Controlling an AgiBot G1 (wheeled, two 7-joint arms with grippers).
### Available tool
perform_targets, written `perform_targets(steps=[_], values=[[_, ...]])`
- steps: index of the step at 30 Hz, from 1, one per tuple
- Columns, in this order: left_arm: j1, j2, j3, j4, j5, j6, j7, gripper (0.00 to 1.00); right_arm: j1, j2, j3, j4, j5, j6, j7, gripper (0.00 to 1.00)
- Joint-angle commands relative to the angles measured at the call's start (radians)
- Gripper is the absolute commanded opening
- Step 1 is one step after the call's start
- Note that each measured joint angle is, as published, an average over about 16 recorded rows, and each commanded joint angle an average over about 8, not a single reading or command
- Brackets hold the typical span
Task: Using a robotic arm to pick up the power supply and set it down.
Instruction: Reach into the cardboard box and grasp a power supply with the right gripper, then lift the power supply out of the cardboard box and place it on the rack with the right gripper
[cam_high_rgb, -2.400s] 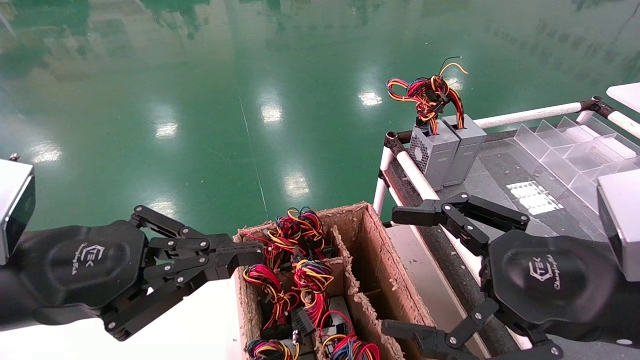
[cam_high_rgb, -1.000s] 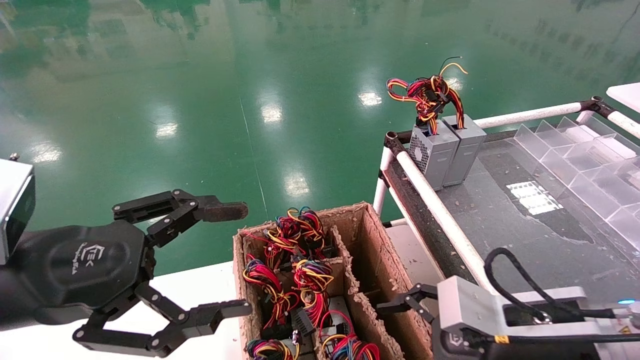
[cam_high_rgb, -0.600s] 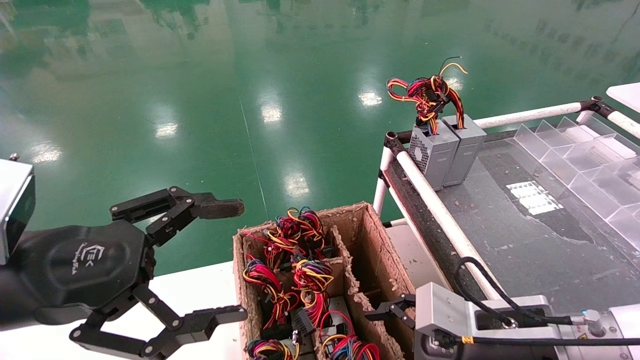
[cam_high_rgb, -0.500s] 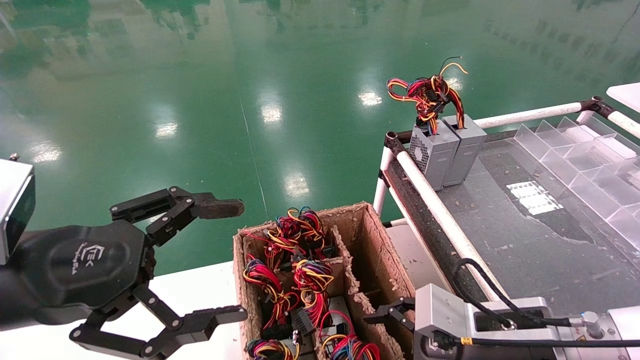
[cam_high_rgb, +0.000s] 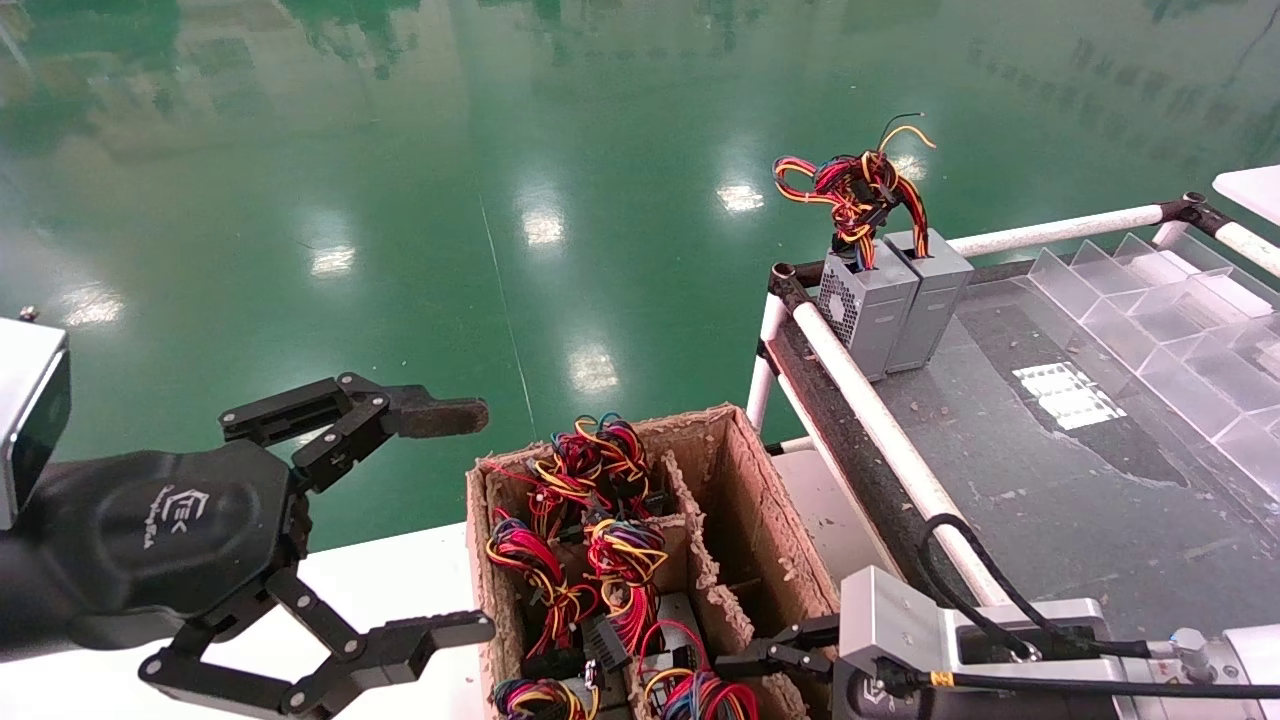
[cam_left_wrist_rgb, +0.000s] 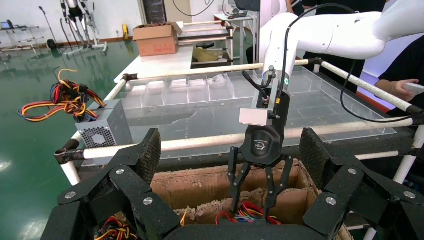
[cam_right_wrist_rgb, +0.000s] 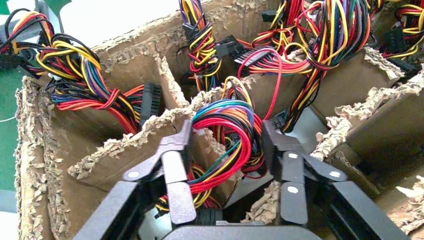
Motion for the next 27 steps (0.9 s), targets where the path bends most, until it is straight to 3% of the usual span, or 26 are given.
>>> perform_targets(steps=[1, 14, 27], values=[[0.000, 0.000, 0.000, 0.000, 0.000, 0.000, 0.000, 1.00, -0.001, 0.000, 0.000, -0.001, 0.000, 0.001, 0.001, 0.00], [0.000, 0.000, 0.000, 0.000, 0.000, 0.000, 0.000, 1.00, -0.022, 0.013, 0.021, 0.004, 0.027, 0.014, -0.032, 0.00], [0.000, 0.000, 0.000, 0.000, 0.000, 0.000, 0.000, 1.00, -0.072, 0.054, 0.122, -0.001, 0.212, -0.002, -0.141, 0.00]])
